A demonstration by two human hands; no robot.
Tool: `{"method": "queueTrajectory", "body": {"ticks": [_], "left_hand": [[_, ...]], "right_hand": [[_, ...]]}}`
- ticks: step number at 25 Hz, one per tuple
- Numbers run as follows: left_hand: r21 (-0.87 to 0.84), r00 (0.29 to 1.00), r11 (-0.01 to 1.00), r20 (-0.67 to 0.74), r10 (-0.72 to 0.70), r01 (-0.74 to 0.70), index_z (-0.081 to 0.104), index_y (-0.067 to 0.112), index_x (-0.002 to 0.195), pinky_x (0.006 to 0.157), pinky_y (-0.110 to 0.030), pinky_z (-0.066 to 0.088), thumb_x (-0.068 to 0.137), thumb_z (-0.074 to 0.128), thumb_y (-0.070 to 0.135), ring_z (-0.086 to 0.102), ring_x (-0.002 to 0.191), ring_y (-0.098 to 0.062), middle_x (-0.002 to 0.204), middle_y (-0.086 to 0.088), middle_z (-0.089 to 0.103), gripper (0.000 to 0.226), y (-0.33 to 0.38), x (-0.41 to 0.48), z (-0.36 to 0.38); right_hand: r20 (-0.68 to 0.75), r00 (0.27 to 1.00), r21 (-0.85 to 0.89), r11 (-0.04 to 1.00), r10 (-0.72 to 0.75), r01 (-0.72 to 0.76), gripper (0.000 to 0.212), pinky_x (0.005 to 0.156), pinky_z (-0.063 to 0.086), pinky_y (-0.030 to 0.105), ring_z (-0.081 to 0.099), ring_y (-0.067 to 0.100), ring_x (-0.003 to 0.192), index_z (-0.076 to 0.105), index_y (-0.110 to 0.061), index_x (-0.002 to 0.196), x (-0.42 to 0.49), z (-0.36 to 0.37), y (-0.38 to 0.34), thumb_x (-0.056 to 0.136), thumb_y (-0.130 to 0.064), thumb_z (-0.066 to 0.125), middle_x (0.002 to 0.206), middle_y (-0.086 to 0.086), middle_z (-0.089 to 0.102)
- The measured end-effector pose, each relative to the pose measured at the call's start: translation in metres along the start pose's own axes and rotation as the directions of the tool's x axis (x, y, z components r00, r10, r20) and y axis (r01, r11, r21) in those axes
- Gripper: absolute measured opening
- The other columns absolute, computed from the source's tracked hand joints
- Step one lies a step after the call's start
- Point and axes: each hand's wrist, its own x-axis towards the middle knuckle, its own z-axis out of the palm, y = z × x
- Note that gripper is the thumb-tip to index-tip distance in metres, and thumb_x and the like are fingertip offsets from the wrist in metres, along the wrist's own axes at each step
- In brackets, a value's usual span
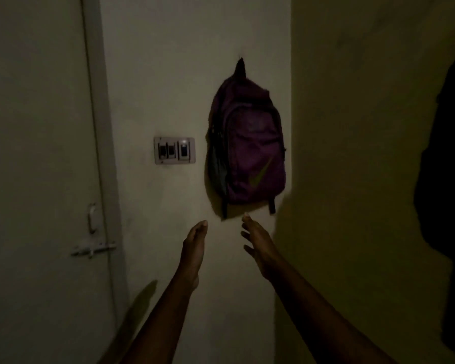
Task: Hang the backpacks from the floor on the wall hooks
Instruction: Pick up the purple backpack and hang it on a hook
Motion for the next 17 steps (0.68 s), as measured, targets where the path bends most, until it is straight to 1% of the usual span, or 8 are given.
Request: {"method": "queueTrajectory", "body": {"ticks": [3,8,9,11,12,13,15,17], "left_hand": [[0.007,0.993,0.994,-0.041,-0.111,0.111,0.043,0.02,0.138,0.111,-0.038,0.027,0.096,0.04,0.037,0.037,0.136,-0.021,0.147,-0.002,0.042,0.045,-0.044,-0.087,-0.042],[0.03,0.951,0.953,-0.082,-0.299,0.302,0.041,0.015,0.141,0.116,-0.033,0.026,0.098,0.039,0.033,0.039,0.135,-0.02,0.148,-0.003,0.042,0.047,-0.091,-0.203,-0.137],[0.0,0.942,0.946,-0.09,-0.323,0.324,0.041,0.013,0.14,0.113,-0.028,0.03,0.098,0.038,0.033,0.042,0.132,-0.019,0.144,-0.001,0.045,0.047,-0.097,-0.221,-0.158],[-0.039,0.923,0.932,-0.129,-0.362,0.36,0.042,0.012,0.139,0.094,-0.013,0.04,0.098,0.037,0.032,0.053,0.115,-0.015,0.128,0.004,0.055,0.046,-0.103,-0.25,-0.194],[-0.067,0.91,0.923,-0.152,-0.386,0.38,0.042,0.012,0.139,0.092,-0.01,0.04,0.098,0.037,0.031,0.054,0.114,-0.015,0.128,0.003,0.056,0.045,-0.106,-0.263,-0.214],[-0.093,0.895,0.911,-0.169,-0.413,0.403,0.04,0.012,0.14,0.098,-0.014,0.036,0.098,0.037,0.03,0.05,0.122,-0.017,0.136,0.001,0.053,0.046,-0.11,-0.273,-0.235],[-0.102,0.873,0.892,-0.183,-0.451,0.44,0.036,0.013,0.142,0.111,-0.029,0.025,0.097,0.038,0.031,0.037,0.136,-0.02,0.149,-0.003,0.04,0.049,-0.124,-0.291,-0.28],[-0.09,0.856,0.872,-0.171,-0.489,0.48,0.035,0.012,0.143,0.112,-0.031,0.024,0.097,0.039,0.031,0.033,0.139,-0.021,0.151,-0.004,0.036,0.049,-0.14,-0.302,-0.326]], "right_hand": [[0.003,0.994,-0.003,0.994,0.109,-0.109,0.062,0.112,0.031,0.041,0.038,0.022,0.133,0.031,-0.019,0.142,-0.079,0.02,0.047,0.091,-0.053,0.039,0.148,0.005,0.036],[0.028,0.955,-0.114,0.95,0.297,-0.292,0.06,0.114,0.03,0.045,0.037,0.023,0.134,0.037,-0.021,0.139,-0.196,0.084,0.12,0.09,-0.055,0.039,0.149,0.004,0.037],[0.035,0.943,-0.119,0.938,0.331,-0.325,0.059,0.114,0.03,0.045,0.037,0.023,0.134,0.038,-0.021,0.138,-0.216,0.099,0.132,0.09,-0.055,0.04,0.149,0.004,0.038],[0.051,0.922,-0.115,0.919,0.385,-0.377,0.059,0.114,0.03,0.044,0.037,0.023,0.134,0.037,-0.02,0.139,-0.246,0.128,0.152,0.09,-0.054,0.04,0.149,0.004,0.038],[0.065,0.908,-0.111,0.907,0.415,-0.406,0.059,0.115,0.029,0.044,0.037,0.022,0.134,0.036,-0.02,0.139,-0.259,0.144,0.161,0.091,-0.053,0.04,0.149,0.004,0.037],[0.076,0.895,-0.094,0.897,0.44,-0.433,0.059,0.115,0.029,0.044,0.037,0.022,0.134,0.036,-0.02,0.14,-0.27,0.161,0.169,0.091,-0.053,0.04,0.149,0.004,0.037],[0.071,0.872,-0.038,0.875,0.483,-0.482,0.058,0.114,0.03,0.042,0.038,0.021,0.133,0.036,-0.019,0.139,-0.292,0.198,0.191,0.091,-0.05,0.041,0.148,0.003,0.038],[0.054,0.849,0.011,0.85,0.526,-0.527,0.055,0.113,0.032,0.039,0.039,0.021,0.132,0.035,-0.017,0.14,-0.309,0.237,0.216,0.093,-0.046,0.041,0.147,0.004,0.038]]}}
